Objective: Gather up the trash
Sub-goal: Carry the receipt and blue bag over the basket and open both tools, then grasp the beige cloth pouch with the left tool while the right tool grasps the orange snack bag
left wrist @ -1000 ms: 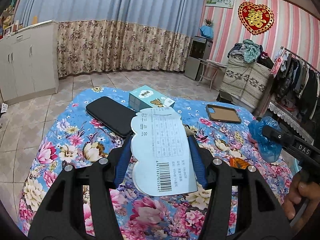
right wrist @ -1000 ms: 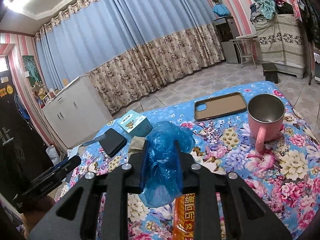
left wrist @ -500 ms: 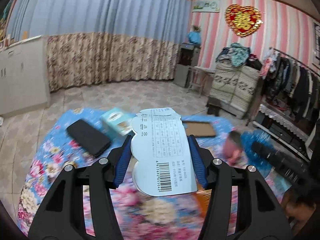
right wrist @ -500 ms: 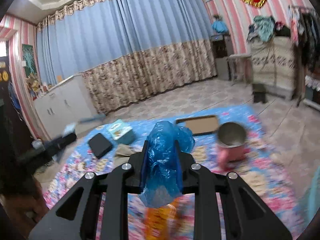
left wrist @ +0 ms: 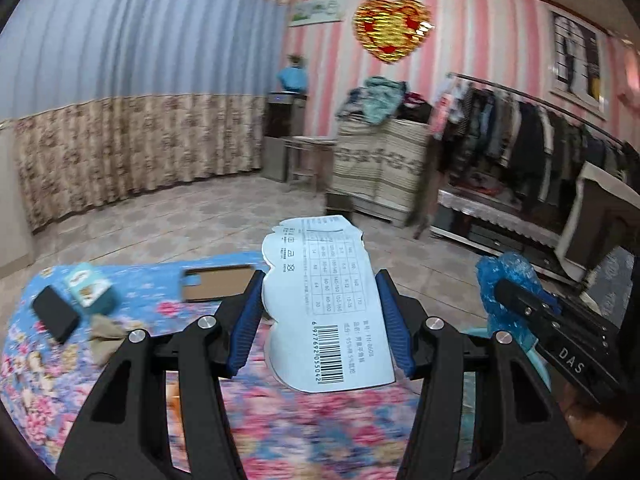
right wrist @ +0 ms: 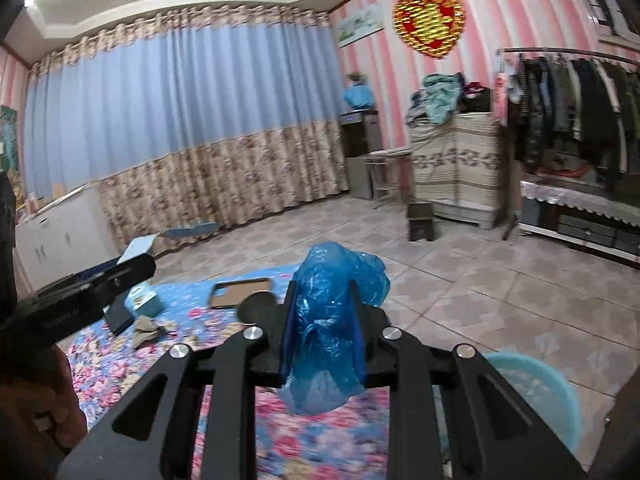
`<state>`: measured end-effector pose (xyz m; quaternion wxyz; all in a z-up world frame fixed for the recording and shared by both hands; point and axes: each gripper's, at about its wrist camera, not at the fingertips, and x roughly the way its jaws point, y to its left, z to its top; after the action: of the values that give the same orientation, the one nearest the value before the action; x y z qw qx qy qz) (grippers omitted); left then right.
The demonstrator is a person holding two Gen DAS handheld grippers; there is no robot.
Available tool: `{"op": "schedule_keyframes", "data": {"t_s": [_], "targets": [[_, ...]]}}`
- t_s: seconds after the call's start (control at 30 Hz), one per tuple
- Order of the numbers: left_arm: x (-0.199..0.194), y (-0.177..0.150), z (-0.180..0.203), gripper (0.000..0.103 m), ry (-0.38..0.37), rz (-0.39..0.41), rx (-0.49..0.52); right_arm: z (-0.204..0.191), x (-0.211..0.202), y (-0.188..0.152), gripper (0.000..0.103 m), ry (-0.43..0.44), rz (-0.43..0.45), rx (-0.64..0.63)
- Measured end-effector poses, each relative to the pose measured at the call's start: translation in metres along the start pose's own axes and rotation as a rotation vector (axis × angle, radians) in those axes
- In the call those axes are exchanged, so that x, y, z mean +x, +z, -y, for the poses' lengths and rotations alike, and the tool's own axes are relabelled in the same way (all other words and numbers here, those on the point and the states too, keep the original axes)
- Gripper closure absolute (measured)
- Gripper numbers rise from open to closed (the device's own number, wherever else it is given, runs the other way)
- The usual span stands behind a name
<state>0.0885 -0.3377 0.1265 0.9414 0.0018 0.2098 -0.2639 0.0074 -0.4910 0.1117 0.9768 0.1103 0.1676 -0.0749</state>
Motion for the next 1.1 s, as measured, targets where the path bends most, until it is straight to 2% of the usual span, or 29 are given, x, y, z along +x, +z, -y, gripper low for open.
{"op": "schedule_keyframes", "data": {"t_s": [0.17, 0.3, 0.37, 0.4, 0.43, 0.47, 0.53, 0.63, 0.73, 0.87, 0.93, 0.97, 1.0, 1.07, 1.1], "targets": [[0.03, -0.01, 0.072, 0.049, -0.133, -0.06, 0.029, 0.061, -0.023, 0.003, 0.08, -0.094, -0.002, 0.023], [0.055, -0.037, 0.125, 0.048, -0.229, -0.14, 0.066, 0.117, -0.029, -0.006, 0.079, -0.173, -0.045, 0.071], [0.07, -0.055, 0.147, 0.045, -0.265, -0.188, 0.097, 0.135, -0.025, -0.014, 0.075, -0.195, -0.079, 0.091], [0.081, -0.065, 0.158, 0.042, -0.28, -0.226, 0.116, 0.146, -0.02, -0.02, 0.072, -0.21, -0.111, 0.103], [0.091, -0.072, 0.164, 0.035, -0.293, -0.25, 0.127, 0.153, -0.016, -0.026, 0.061, -0.229, -0.128, 0.11], [0.095, -0.08, 0.168, 0.032, -0.301, -0.263, 0.131, 0.159, -0.014, -0.031, 0.051, -0.245, -0.135, 0.115], [0.107, -0.089, 0.169, 0.027, -0.308, -0.299, 0.127, 0.17, -0.01, -0.04, 0.044, -0.259, -0.155, 0.128], [0.107, -0.091, 0.159, 0.023, -0.292, -0.297, 0.104, 0.178, -0.005, -0.047, 0.044, -0.278, -0.167, 0.145], [0.103, -0.08, 0.138, 0.022, -0.259, -0.271, 0.082, 0.177, -0.002, -0.05, 0.044, -0.288, -0.161, 0.161], [0.086, -0.062, 0.089, 0.018, -0.177, -0.223, 0.087, 0.15, 0.003, -0.048, 0.039, -0.268, -0.15, 0.139], [0.07, -0.056, 0.054, 0.016, -0.118, -0.199, 0.127, 0.125, 0.009, -0.044, 0.034, -0.25, -0.138, 0.115], [0.058, -0.054, 0.029, 0.015, -0.066, -0.176, 0.157, 0.115, 0.012, -0.043, 0.031, -0.234, -0.136, 0.109], [0.051, -0.052, 0.013, 0.014, -0.029, -0.165, 0.166, 0.096, 0.019, -0.042, 0.03, -0.192, -0.133, 0.107], [0.027, -0.048, -0.049, 0.013, 0.086, -0.135, 0.149, 0.044, 0.04, -0.043, 0.021, -0.078, -0.156, 0.098], [0.019, -0.046, -0.073, 0.012, 0.128, -0.126, 0.131, 0.013, 0.053, -0.046, 0.02, -0.021, -0.176, 0.071]]}}
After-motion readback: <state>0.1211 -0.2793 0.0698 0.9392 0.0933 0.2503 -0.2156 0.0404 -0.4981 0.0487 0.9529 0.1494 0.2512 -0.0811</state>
